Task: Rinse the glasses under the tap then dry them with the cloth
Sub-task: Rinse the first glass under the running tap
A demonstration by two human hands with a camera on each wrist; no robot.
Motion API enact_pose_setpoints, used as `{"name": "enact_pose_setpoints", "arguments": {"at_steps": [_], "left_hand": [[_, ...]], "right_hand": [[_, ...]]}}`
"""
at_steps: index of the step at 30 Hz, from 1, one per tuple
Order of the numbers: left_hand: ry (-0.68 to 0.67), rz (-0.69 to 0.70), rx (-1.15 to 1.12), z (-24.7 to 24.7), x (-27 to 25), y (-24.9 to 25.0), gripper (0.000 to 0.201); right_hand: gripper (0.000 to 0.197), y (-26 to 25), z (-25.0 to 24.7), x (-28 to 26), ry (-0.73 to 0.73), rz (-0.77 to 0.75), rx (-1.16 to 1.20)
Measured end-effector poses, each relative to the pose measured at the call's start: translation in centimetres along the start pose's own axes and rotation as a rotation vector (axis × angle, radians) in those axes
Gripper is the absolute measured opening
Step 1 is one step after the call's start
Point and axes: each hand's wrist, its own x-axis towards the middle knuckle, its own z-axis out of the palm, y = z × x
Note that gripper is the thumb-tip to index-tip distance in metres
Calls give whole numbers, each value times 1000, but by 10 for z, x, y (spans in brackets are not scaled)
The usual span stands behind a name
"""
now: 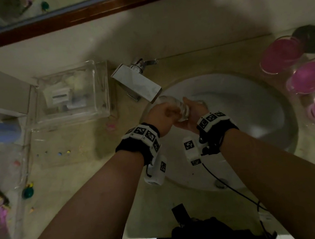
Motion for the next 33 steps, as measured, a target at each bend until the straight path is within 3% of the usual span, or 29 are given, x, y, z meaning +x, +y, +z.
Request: {"name": "enact_pose_setpoints", "arguments": {"at_steps": [3, 7, 11, 17, 20, 24, 29, 33], "left_hand": [[80, -38, 10, 0, -2, -1, 18], [91, -68, -80, 2, -4, -6, 22], [-16, -9, -53, 2, -4, -2, 24], [103, -43, -42, 5, 1, -1, 17], [59, 2, -1, 7, 1, 1, 24], [27, 27, 42, 2, 0, 5, 19], [18, -2, -8, 0, -4, 7, 18], [-61, 40, -4, -2, -5, 9, 24]], "right_hand": [[41, -3, 1, 3, 56, 46, 31], [17, -1, 6, 1, 38, -35, -123], [34, -3, 2, -3, 71, -56, -168], [39, -8, 10, -11, -21, 48, -213], [37, -8, 10, -6, -7, -47, -223], [43, -9, -1, -2, -13, -1, -86], [32, -9, 4, -9, -37, -26, -76], [44, -7, 0, -2, -9, -6, -114]]}}
